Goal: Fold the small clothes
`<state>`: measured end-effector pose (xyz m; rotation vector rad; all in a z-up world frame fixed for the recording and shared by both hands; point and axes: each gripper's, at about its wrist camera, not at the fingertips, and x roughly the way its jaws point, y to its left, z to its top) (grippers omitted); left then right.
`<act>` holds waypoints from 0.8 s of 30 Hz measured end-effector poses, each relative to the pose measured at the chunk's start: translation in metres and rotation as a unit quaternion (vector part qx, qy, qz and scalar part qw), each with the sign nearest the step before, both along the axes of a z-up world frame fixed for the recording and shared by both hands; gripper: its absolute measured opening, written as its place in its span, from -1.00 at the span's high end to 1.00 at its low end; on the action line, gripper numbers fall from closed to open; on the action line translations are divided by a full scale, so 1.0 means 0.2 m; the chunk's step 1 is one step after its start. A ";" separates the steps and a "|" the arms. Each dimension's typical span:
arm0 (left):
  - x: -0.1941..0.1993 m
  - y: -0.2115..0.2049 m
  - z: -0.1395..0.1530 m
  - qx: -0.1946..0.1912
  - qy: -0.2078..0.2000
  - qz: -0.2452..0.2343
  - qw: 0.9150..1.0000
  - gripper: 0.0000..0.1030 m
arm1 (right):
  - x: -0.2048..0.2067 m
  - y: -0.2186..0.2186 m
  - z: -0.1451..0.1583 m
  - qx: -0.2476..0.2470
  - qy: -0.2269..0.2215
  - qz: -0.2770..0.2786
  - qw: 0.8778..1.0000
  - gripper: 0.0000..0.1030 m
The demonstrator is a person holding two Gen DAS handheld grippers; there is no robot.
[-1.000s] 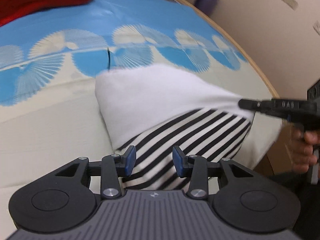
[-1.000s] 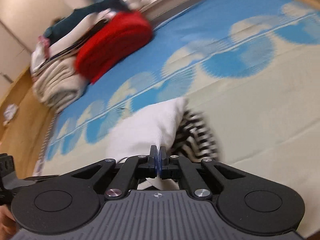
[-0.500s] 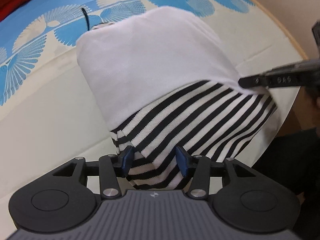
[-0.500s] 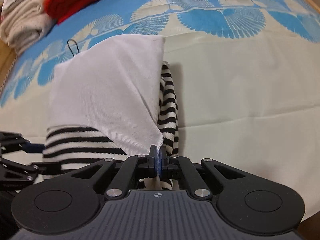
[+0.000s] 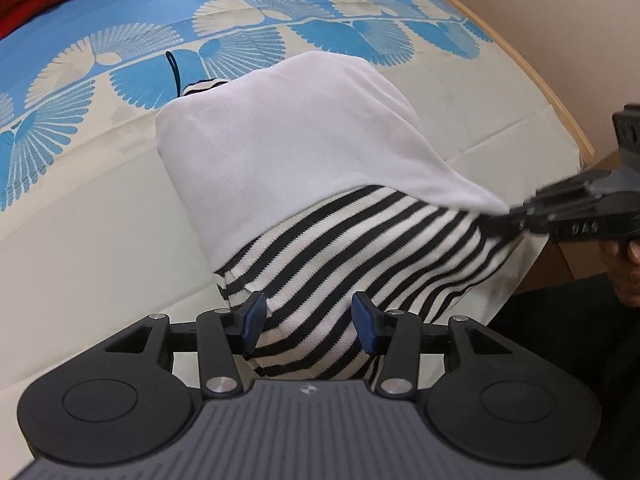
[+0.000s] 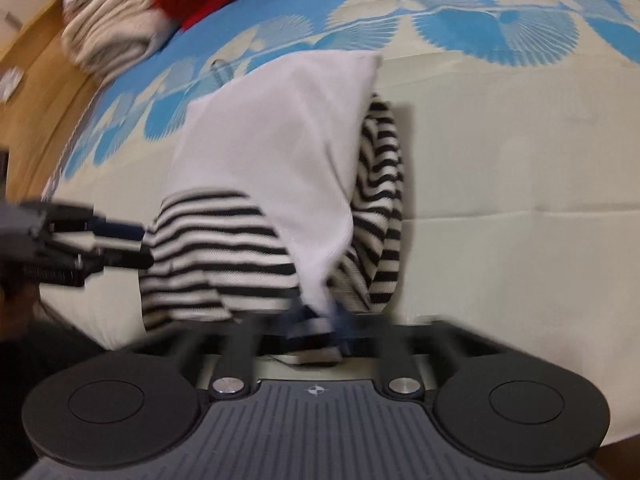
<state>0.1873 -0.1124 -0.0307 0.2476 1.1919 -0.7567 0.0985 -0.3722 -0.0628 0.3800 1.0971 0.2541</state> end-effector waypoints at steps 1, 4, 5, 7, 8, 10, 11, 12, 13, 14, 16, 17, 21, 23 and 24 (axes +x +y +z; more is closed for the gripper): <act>-0.01 0.00 0.00 -0.004 0.002 -0.005 1.000 0.00 | -0.01 -0.03 0.05 0.009 -0.022 -0.015 1.000 0.89; -0.04 -0.02 0.00 -0.013 0.007 -0.032 0.999 0.00 | -0.05 -0.16 0.14 0.066 -0.062 -0.073 0.993 0.90; -0.06 -0.04 -0.02 -0.010 0.011 -0.044 0.999 0.00 | -0.07 -0.18 0.15 0.062 -0.065 -0.076 0.993 0.90; -0.09 -0.09 -0.11 0.035 0.012 -0.068 0.997 0.00 | -0.07 -0.16 0.11 0.030 -0.039 -0.061 0.997 0.90; -0.11 -0.12 -0.18 0.069 0.013 -0.080 0.994 -0.05 | -0.05 -0.12 0.06 0.001 -0.007 -0.044 0.999 0.90; -0.13 -0.15 -0.26 0.106 0.014 -0.102 0.989 -0.14 | -0.02 -0.03 -0.05 -0.059 0.042 -0.001 0.997 0.91; -0.14 -0.17 -0.28 0.112 0.014 -0.110 0.987 -0.16 | -0.01 0.01 -0.09 -0.083 0.057 0.019 0.995 0.91; -0.15 -0.18 -0.29 0.117 0.013 -0.116 0.986 -0.16 | 0.01 0.05 -0.11 -0.100 0.067 0.032 0.992 0.91; -0.15 -0.18 -0.29 0.119 0.012 -0.117 0.986 -0.16 | 0.02 0.08 -0.14 -0.117 0.074 0.040 0.990 0.91; -0.15 -0.18 -0.28 0.118 0.014 -0.113 0.986 -0.16 | 0.03 0.09 -0.15 -0.125 0.078 0.043 0.988 0.91; -0.13 -0.17 -0.25 0.107 0.020 -0.103 0.989 -0.16 | 0.05 0.09 -0.15 -0.123 0.076 0.034 0.989 0.89; -0.12 -0.15 -0.22 0.097 0.019 -0.096 0.990 -0.16 | 0.04 0.07 -0.14 -0.113 0.070 0.023 0.991 0.85; -0.03 -0.03 -0.05 0.021 -0.006 -0.026 0.999 -0.15 | 0.04 -0.06 -0.04 -0.062 0.008 -0.060 0.996 0.31; 0.02 0.01 0.00 -0.012 -0.022 0.010 1.000 -0.15 | 0.04 -0.13 0.03 -0.047 -0.045 -0.124 0.990 -0.05; 0.05 0.02 0.01 -0.022 -0.025 0.021 0.999 -0.15 | 0.04 -0.16 0.04 -0.039 -0.060 -0.142 0.987 -0.05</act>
